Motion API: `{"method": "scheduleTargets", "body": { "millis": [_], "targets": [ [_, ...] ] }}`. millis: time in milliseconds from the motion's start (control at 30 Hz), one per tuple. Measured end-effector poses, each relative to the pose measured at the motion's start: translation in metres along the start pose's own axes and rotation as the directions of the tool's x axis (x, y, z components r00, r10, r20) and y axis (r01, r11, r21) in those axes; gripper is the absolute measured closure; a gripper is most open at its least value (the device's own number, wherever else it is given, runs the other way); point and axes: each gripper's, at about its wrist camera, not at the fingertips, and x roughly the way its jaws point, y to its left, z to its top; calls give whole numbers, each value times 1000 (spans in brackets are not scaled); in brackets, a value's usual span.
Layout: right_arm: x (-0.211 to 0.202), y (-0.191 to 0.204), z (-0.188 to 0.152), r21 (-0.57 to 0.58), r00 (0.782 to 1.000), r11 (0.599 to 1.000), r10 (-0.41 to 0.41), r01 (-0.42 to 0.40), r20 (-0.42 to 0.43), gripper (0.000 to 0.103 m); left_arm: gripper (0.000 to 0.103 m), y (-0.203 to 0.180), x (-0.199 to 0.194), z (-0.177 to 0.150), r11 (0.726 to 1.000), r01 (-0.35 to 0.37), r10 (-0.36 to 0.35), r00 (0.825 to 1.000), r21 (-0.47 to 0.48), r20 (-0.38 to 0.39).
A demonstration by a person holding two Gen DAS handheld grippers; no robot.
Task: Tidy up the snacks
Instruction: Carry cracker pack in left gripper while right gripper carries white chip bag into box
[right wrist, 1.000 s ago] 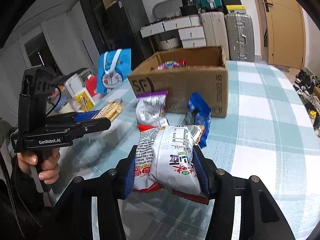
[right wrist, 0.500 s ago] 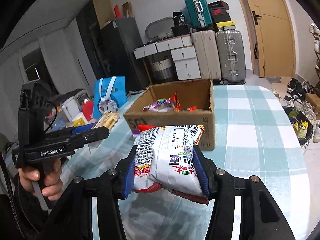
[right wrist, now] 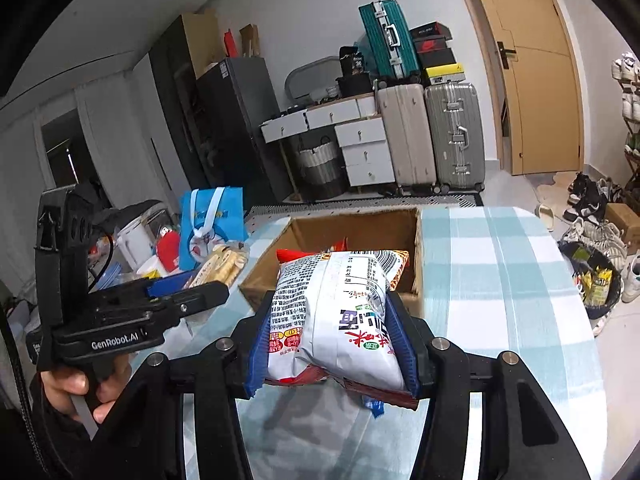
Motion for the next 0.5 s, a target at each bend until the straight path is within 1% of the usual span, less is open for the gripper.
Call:
{"method": "scheduleTargets", "body": {
  "millis": [167,500],
  "targets": [
    [9,-1,9,-6,1000,1000,-5,5,0,50,48,7,11,11,1000,-8,8,1000,-11,7],
    [36,-15,37,28,1000,1000,-14,14,6,50,48,18,38,35,999,-37,37,999,-30,9]
  ]
}}
